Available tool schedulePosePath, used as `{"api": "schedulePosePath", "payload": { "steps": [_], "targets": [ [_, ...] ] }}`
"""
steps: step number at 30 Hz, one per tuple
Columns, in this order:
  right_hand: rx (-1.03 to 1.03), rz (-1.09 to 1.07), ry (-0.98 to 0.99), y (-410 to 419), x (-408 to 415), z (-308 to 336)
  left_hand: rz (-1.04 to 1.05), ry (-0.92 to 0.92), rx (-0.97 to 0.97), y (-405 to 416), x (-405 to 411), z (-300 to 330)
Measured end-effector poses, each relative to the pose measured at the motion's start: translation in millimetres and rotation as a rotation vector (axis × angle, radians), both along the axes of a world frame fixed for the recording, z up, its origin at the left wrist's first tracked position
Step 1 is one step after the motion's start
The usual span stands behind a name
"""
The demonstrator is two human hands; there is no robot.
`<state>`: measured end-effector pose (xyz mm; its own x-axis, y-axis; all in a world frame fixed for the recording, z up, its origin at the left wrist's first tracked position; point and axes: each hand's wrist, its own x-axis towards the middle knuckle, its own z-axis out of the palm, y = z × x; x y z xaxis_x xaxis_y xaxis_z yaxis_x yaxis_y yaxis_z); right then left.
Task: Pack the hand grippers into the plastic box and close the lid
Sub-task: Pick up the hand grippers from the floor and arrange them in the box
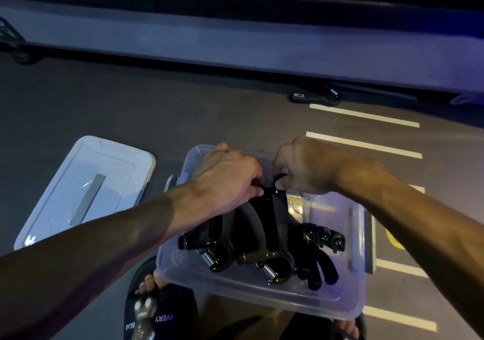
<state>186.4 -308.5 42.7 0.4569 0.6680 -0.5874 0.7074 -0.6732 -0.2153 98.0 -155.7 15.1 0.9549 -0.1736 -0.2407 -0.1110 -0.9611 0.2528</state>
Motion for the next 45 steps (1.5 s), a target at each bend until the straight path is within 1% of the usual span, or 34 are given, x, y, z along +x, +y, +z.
{"api": "schedulePosePath", "payload": {
  "steps": [5, 9, 14, 20, 25, 31, 34, 38, 40, 41, 44, 45],
  "targets": [
    [0.046, -0.062, 0.024, 5.0, 0.2, 1.3, -0.007, -0.018, 0.065, -1.8, 1.3, -1.6],
    [-0.010, -0.009, 0.002, 6.9, -0.3, 4.6, 0.002, -0.023, 0.042, -1.6, 0.1, -1.1],
    [0.005, 0.008, -0.060, 7.7, -2.4, 6.2, -0.021, 0.007, 0.020, 5.3, -2.4, -3.0],
    [0.010, -0.028, -0.013, 5.9, -2.2, 7.0, -0.025, 0.032, 0.074, 9.5, -2.0, 1.1],
    [0.011, -0.002, -0.042, 9.4, -4.8, 10.9, -0.021, 0.072, 0.102, 15.7, -0.2, -0.3],
    [-0.018, -0.035, -0.019, 9.3, -2.1, 5.6, -0.046, 0.089, 0.088, 11.2, -4.0, 3.3],
    [-0.021, -0.019, -0.026, 8.3, -1.8, 5.1, -0.044, 0.094, 0.092, 10.8, -2.0, 8.0],
    [-0.017, -0.040, -0.022, 6.9, -0.9, 7.1, -0.018, 0.199, -0.025, 9.7, -2.8, 9.8],
    [-0.007, -0.022, -0.040, 7.5, -2.3, 5.1, -0.040, 0.238, -0.041, 5.4, -6.0, 8.2],
    [0.003, -0.007, -0.051, 8.6, -3.3, 2.4, -0.037, 0.224, -0.038, 4.8, -7.1, 7.5],
    [-0.024, 0.059, -0.061, 13.5, -6.4, -2.0, 0.006, 0.106, 0.025, 11.2, -2.9, 10.8],
    [-0.036, 0.071, -0.062, 13.9, -6.7, -2.9, -0.006, 0.097, 0.046, 13.3, -1.1, 11.7]
  ]
}}
